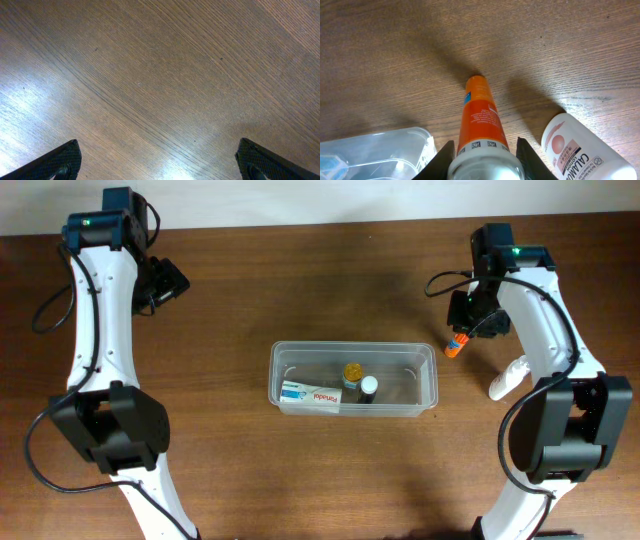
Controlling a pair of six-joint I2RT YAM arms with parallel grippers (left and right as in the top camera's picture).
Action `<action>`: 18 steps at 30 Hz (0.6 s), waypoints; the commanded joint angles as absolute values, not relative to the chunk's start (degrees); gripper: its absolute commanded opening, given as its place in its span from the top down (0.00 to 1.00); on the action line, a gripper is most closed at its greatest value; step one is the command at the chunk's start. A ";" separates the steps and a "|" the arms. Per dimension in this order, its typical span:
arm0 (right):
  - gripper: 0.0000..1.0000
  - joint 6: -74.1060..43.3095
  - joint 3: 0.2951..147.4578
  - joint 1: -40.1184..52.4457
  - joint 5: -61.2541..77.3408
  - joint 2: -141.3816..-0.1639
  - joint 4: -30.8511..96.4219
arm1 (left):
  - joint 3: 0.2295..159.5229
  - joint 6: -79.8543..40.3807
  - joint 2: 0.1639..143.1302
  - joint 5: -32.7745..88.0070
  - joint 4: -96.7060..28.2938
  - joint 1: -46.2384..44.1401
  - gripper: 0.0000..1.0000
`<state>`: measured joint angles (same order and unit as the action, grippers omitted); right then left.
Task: Pack container
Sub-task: 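Lower the right gripper and close it on the orange-capped tube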
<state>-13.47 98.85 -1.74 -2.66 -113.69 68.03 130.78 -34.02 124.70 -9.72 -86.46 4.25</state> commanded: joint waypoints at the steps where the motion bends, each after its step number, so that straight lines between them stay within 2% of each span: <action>1: 0.73 -13.76 99.55 -2.00 -3.68 -114.28 68.40 | 131.39 -33.34 123.09 -10.35 -86.63 4.40 0.01; 10: 0.79 -13.76 99.55 -2.00 -3.68 -114.28 68.77 | 131.39 -33.34 123.09 -10.35 -86.63 4.40 0.01; 18: 0.79 -13.78 99.55 -2.00 -3.68 -114.28 68.79 | 131.39 -33.34 123.09 -10.35 -86.63 4.40 0.01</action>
<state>-13.52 98.91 -1.74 -3.18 -113.69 68.73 130.76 -34.04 124.70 -9.72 -86.46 4.25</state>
